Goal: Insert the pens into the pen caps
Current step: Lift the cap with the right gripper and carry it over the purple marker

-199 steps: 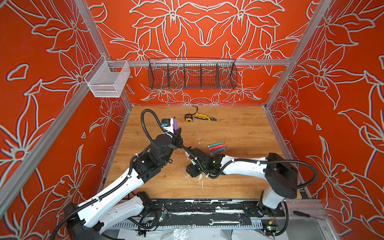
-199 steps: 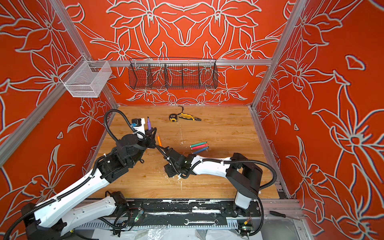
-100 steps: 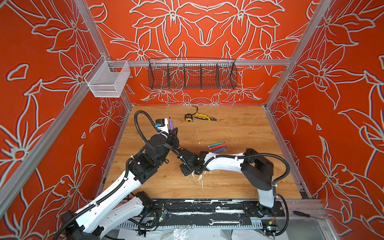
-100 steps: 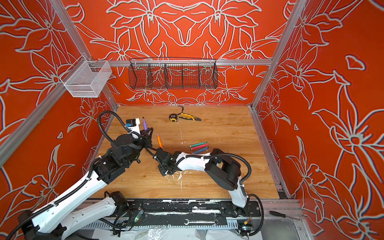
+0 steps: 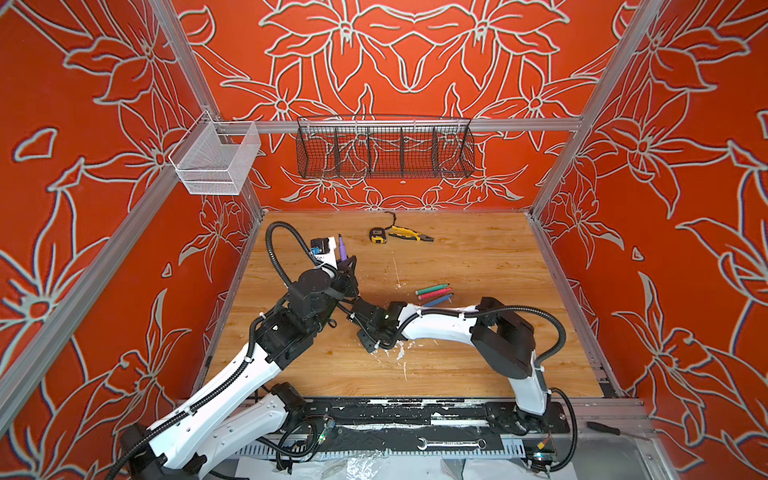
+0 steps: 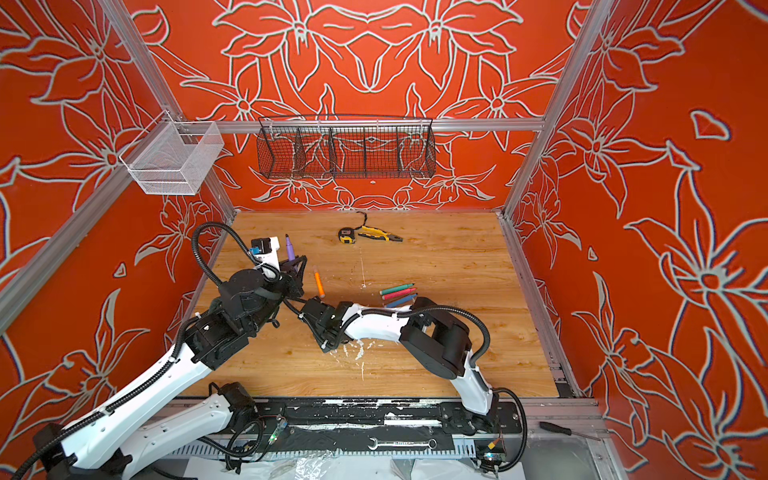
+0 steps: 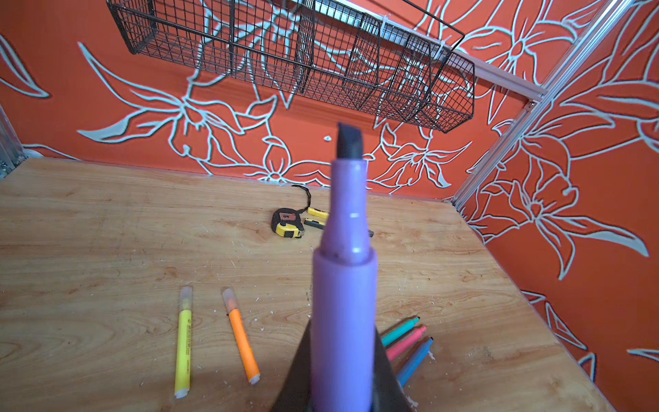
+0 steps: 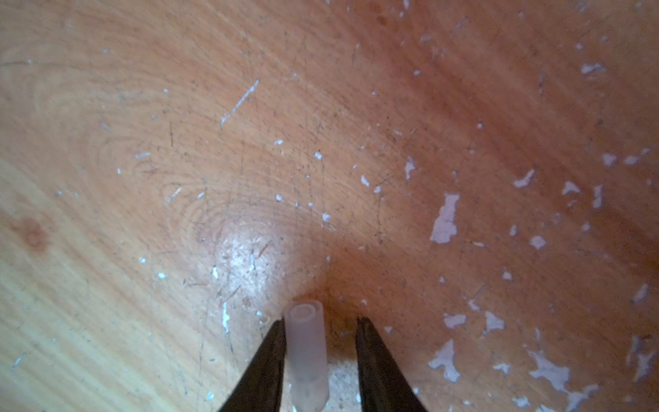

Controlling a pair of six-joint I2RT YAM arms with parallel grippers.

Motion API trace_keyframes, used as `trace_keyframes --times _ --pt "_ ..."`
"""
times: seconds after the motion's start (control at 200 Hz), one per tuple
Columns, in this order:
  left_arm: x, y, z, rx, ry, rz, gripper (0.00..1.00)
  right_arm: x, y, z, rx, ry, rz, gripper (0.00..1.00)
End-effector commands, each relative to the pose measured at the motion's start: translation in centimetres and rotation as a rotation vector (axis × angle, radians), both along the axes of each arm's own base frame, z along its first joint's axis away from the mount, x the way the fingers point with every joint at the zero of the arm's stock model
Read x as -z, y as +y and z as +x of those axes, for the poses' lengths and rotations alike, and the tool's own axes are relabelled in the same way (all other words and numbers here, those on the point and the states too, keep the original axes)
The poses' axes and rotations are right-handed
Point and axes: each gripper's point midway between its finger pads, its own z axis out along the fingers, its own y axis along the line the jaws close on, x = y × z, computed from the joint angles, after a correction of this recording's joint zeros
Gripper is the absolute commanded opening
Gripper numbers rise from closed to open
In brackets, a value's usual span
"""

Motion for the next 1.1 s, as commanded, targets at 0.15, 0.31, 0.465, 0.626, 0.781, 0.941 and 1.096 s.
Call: trace_keyframes --times 0.15,0.31,0.465,0.626,0.781,0.941,1.096 --pt "-0.2 0.4 0.0 -0.012 -0.009 -0.016 0.0 2.0 -1.5 -0.4 0.008 0.012 -0.104 0.33" --pt "-0.3 0.4 -0.1 -0.011 -0.012 -0.018 0.0 2.3 -1.7 -0.4 0.012 0.011 -0.11 0.23" --pt "-0.3 0.3 -0.1 -0.007 -0.011 -0.022 0.0 1.8 -1.9 -0.3 0.023 0.001 -0.097 0.19" --pt "-0.4 -0.1 -0.3 0.023 -0.015 -0.03 0.0 0.1 -2.1 -0.4 0.03 -0.028 -0.031 0.18" --pt "-0.6 -0.9 -0.8 0.076 -0.043 -0.04 0.0 -3.7 -2.1 -0.4 0.034 -0.077 0.125 0.15" --pt "-0.8 -1.8 -1.2 0.142 -0.063 -0.045 0.0 -9.9 -3.9 0.7 0.072 -0.205 0.273 0.13" --pt "-0.9 -2.3 -1.1 0.163 -0.059 -0.042 0.0 -17.0 -6.7 1.9 0.121 -0.349 0.388 0.1"
